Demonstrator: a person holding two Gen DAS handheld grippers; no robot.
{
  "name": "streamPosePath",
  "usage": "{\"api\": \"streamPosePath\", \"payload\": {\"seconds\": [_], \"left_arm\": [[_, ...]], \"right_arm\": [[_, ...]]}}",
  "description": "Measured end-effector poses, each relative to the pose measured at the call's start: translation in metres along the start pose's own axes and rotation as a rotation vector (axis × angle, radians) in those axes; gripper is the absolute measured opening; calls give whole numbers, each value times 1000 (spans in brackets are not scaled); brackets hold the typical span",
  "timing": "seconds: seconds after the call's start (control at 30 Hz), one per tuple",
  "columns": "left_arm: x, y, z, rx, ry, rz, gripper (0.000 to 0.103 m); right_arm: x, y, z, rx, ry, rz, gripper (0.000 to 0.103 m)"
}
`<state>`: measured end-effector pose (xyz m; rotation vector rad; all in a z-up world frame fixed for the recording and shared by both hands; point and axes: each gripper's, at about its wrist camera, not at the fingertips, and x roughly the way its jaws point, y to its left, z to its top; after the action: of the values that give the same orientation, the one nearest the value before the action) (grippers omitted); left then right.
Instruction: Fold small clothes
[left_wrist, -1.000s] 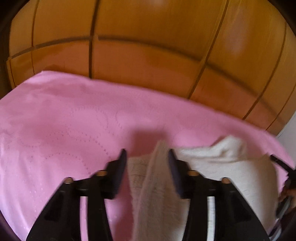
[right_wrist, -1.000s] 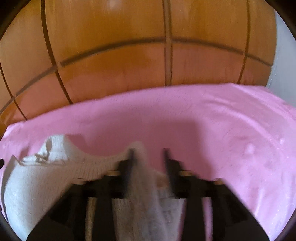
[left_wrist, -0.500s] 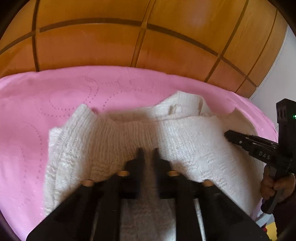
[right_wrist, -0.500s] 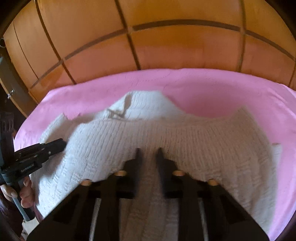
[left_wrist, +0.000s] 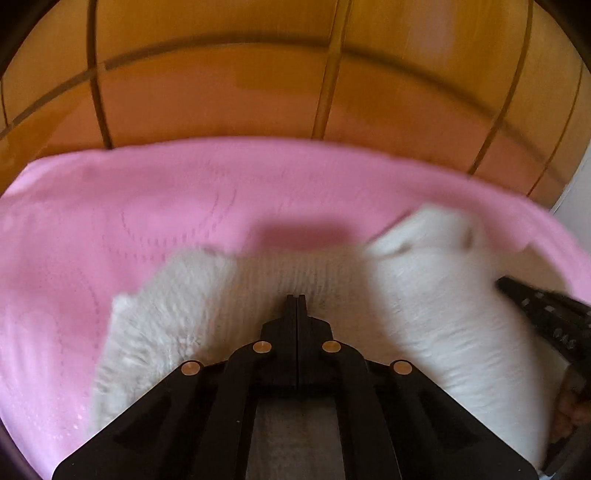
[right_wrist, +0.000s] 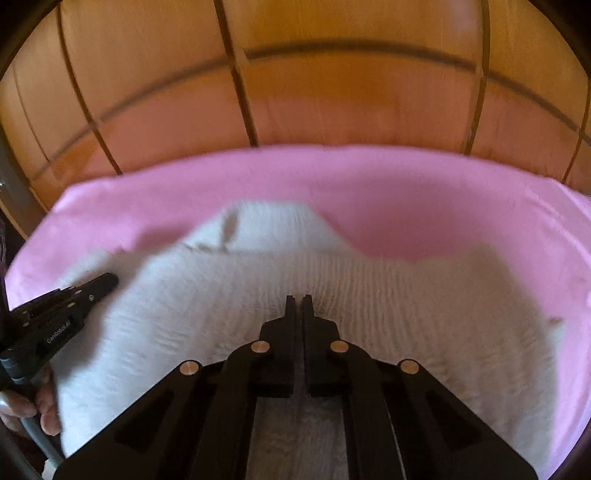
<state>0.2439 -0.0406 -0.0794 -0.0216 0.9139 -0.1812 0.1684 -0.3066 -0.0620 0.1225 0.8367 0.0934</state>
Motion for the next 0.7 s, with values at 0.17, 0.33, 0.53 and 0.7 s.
{"api": "streamPosePath", "payload": {"seconds": [0.17, 0.33, 0.53, 0.7], "left_arm": [[-24, 9, 1, -68, -17, -22, 17], [-84, 16, -26, -87, -130, -91, 58], [-122, -1, -87, -16, -143, -144, 58], [-95, -5, -124, 25, -49, -61, 59]], "right_arm": [[-19, -5, -1, 21, -46, 11, 17], [-69, -3, -19, 2, -125, 63, 45], [-104, -16, -74, -5, -116, 59, 52], [-101, -71, -111, 139, -81, -15, 50]]}}
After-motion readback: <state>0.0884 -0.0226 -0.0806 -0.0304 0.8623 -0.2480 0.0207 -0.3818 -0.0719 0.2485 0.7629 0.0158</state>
